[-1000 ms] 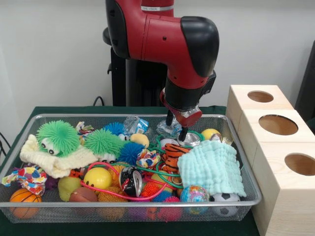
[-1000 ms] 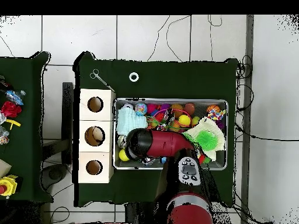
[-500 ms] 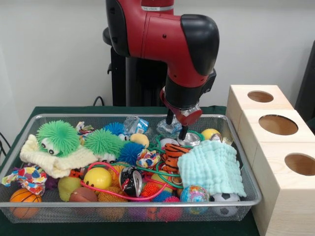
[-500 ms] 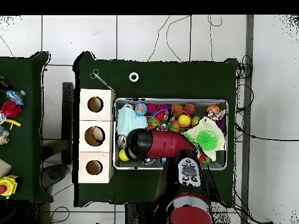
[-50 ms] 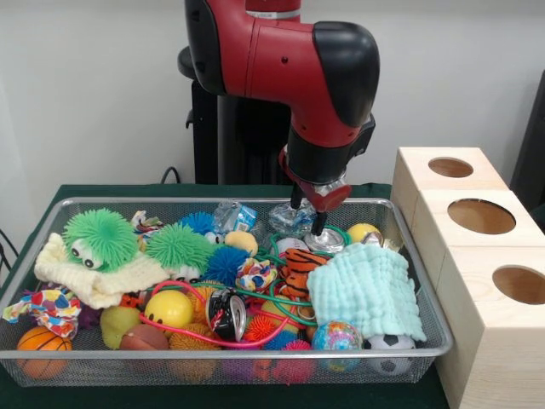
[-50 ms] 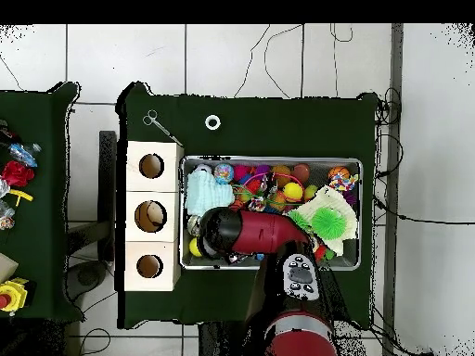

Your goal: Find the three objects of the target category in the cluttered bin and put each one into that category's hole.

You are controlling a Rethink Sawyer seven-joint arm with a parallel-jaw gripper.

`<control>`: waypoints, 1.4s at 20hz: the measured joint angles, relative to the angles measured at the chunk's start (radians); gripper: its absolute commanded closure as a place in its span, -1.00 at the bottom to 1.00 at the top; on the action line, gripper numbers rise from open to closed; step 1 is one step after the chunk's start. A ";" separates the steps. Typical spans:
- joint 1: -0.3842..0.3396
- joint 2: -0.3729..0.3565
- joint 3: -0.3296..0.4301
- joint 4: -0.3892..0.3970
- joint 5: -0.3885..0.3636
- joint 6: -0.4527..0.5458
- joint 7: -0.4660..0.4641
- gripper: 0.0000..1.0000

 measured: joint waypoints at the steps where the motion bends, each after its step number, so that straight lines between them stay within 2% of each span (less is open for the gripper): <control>1: 0.000 0.000 0.000 0.001 0.001 0.004 0.000 -1.00; 12: 0.025 0.054 -0.006 -0.001 0.023 0.027 0.000 -1.00; 20: 0.065 0.068 -0.048 -0.023 0.036 0.038 0.000 -1.00; 21: 0.082 0.073 -0.061 -0.028 0.035 0.041 0.000 1.00; 24: 0.096 0.078 -0.073 -0.036 0.035 0.046 0.000 1.00; 28: 0.149 0.099 -0.123 -0.071 0.036 0.087 0.000 1.00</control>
